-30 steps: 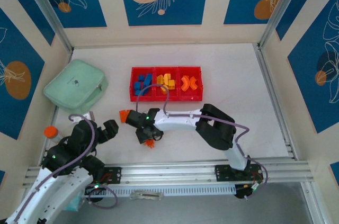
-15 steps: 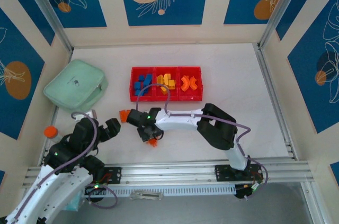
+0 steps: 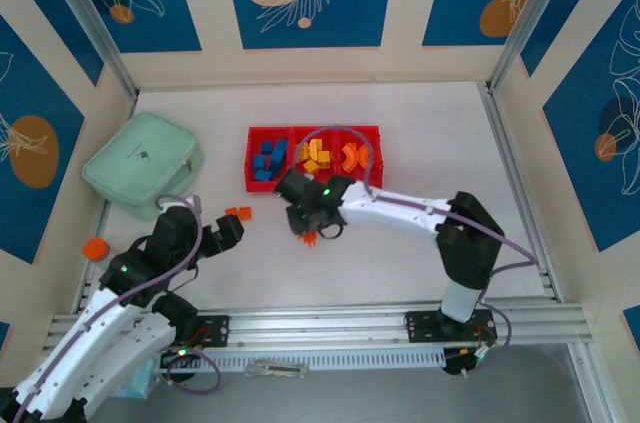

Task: Sort the legos into containers by color
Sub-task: Pick up the lego from the bottom-center of the table.

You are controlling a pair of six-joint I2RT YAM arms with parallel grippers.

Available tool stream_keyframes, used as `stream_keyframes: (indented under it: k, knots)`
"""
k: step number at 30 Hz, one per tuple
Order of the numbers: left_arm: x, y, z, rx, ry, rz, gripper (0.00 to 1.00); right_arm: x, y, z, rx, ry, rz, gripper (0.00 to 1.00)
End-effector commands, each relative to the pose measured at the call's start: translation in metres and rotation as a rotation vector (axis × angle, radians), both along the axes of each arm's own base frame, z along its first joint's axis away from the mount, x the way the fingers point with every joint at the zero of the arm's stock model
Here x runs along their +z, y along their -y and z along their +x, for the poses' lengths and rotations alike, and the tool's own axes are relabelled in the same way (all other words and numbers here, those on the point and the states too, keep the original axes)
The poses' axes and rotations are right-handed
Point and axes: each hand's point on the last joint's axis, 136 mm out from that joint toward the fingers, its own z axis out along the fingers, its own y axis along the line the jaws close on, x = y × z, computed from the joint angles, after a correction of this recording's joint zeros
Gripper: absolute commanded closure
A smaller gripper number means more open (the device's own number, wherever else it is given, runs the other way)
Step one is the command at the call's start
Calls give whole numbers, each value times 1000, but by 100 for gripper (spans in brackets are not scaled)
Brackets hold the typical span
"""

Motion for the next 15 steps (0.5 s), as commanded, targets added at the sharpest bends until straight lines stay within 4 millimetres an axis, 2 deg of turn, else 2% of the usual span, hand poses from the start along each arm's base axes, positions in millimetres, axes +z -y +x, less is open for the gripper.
stream_keyframes:
  k: [1, 5, 8, 13, 15]
  knots:
    - [20, 25, 19, -83, 65, -63, 1, 18, 43, 39, -82, 56, -27, 70]
    - [25, 44, 37, -132, 82, -74, 1, 30, 84, 95, -197, 116, -42, 70]
    - [27, 53, 51, -145, 91, -73, 1, 30, 103, 135, -249, 143, -46, 70]
    - [28, 66, 67, -167, 92, -72, 1, 20, 123, 192, -296, 164, -75, 69]
    - [27, 68, 71, -169, 93, -69, 1, 16, 127, 208, -309, 155, -88, 61]
